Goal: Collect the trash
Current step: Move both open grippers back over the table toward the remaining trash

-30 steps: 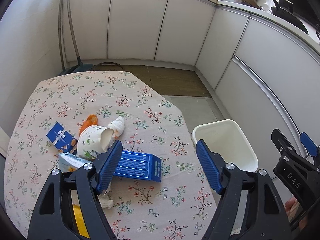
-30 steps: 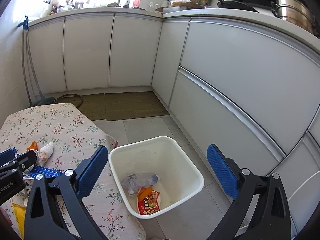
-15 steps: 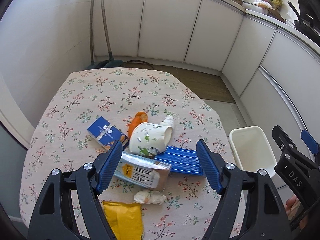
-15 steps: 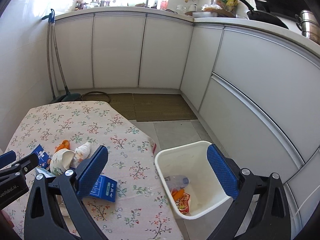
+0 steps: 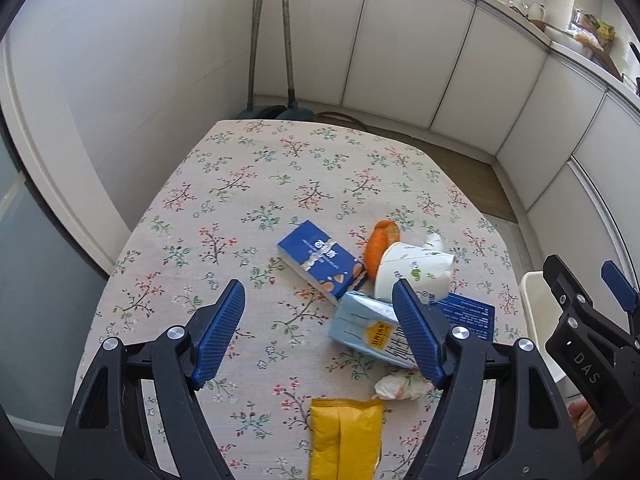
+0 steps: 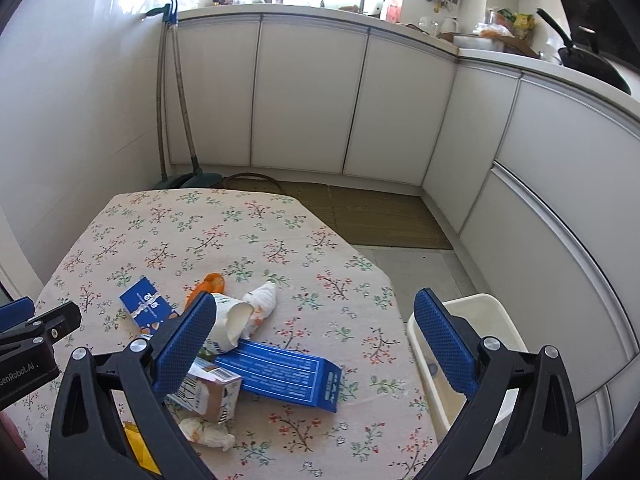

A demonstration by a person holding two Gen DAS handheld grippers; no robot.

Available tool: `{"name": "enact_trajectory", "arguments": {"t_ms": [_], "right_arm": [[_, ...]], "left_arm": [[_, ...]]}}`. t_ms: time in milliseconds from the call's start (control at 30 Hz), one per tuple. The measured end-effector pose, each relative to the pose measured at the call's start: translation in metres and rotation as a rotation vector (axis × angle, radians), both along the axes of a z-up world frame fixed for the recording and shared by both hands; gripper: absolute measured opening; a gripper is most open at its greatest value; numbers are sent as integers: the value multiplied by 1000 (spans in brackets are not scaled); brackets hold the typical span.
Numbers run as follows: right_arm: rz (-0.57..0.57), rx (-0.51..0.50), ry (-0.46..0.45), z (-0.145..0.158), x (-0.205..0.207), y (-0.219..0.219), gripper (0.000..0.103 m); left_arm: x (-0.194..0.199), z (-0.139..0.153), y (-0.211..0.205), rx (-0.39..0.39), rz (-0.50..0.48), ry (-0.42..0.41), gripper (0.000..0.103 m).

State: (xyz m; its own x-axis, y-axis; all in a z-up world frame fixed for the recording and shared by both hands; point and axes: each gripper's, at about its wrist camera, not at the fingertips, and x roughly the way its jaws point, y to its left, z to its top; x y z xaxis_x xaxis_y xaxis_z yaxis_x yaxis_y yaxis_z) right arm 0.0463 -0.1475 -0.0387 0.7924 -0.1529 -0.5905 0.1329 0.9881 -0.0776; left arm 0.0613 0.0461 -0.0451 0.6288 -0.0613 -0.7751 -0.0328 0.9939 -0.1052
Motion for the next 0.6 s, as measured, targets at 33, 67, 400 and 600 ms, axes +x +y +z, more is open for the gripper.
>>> {"name": "enact_trajectory", "arguments": {"t_ms": [33,67,400,600], "right_arm": [[14,-4,3,-1,2,7,96],[27,-6,6,-3,5,13,96],[121,-4,68,-25,33,61,96],[239,-16,169,-54,63,105,96]], "left_arm": [[1,0,5,2,8,2,73],[1,-1,10,6,16,3,73],[3,-10,58,18,99,51,73],[2,-12,87,11,145,69,73]]}}
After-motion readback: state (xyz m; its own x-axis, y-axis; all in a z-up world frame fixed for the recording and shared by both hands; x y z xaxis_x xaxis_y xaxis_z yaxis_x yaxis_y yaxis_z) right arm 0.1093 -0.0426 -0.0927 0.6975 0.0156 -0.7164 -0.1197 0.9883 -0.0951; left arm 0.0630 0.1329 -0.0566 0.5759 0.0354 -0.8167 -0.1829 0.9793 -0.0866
